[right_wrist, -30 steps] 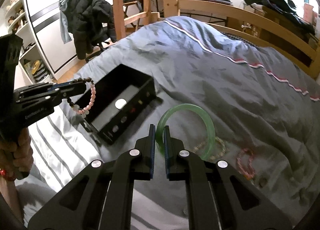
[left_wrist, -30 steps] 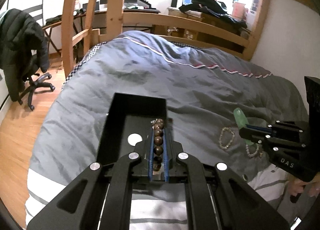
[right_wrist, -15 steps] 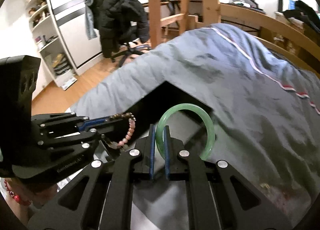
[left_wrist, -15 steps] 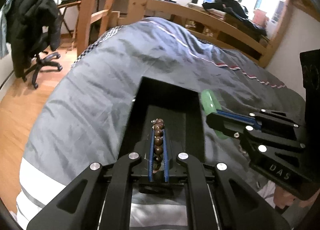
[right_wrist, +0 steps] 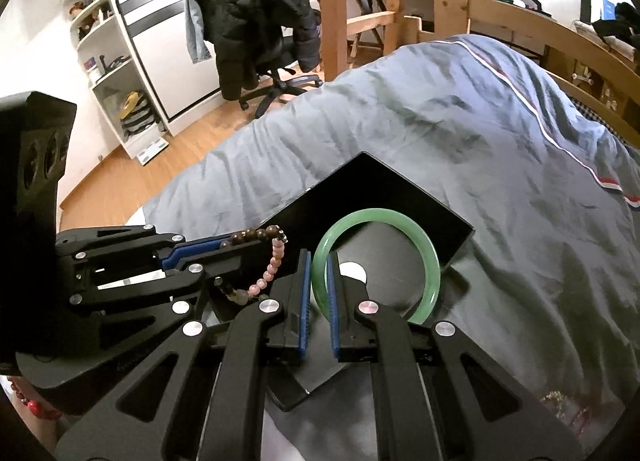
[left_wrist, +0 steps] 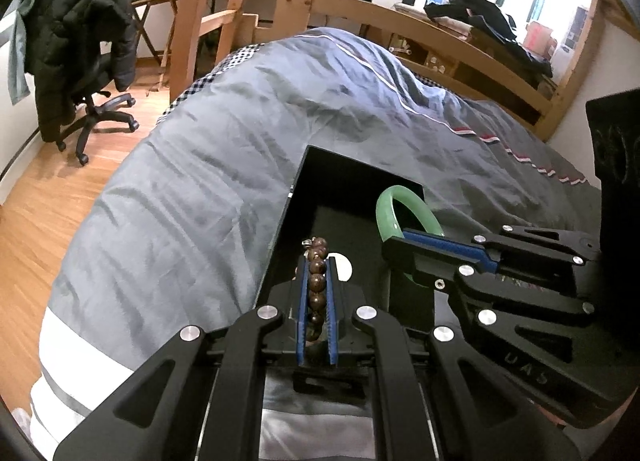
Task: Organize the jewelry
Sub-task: 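Lower the bracelet into the black box and open the left tool while the right tool releases the bangle there, then move both tools back to the remaining bracelets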
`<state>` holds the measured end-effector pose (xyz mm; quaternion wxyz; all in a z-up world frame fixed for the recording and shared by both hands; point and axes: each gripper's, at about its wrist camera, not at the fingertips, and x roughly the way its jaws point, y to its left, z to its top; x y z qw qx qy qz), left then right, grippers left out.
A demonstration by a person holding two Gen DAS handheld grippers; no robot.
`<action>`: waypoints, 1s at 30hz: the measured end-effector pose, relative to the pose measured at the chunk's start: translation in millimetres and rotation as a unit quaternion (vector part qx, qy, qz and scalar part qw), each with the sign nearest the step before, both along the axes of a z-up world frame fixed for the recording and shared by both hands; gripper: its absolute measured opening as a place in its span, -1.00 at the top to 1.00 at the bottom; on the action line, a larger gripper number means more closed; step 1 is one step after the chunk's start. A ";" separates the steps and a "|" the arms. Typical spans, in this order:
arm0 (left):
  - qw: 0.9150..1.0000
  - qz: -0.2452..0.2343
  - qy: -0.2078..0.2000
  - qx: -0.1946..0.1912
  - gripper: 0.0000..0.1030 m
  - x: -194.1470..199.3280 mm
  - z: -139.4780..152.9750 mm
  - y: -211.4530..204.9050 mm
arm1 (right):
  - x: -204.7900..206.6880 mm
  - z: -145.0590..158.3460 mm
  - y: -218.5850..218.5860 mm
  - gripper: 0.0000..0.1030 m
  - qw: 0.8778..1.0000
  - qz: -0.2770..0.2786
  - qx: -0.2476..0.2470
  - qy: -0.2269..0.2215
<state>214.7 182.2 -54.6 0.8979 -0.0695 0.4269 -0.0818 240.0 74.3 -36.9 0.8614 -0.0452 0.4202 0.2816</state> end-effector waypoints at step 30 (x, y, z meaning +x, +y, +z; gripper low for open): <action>0.997 -0.026 -0.068 -0.029 -0.75 -19.3 19.9 -42.2 | -30.2 55.9 -137.4 -0.93 0.987 -0.142 -0.029 -0.072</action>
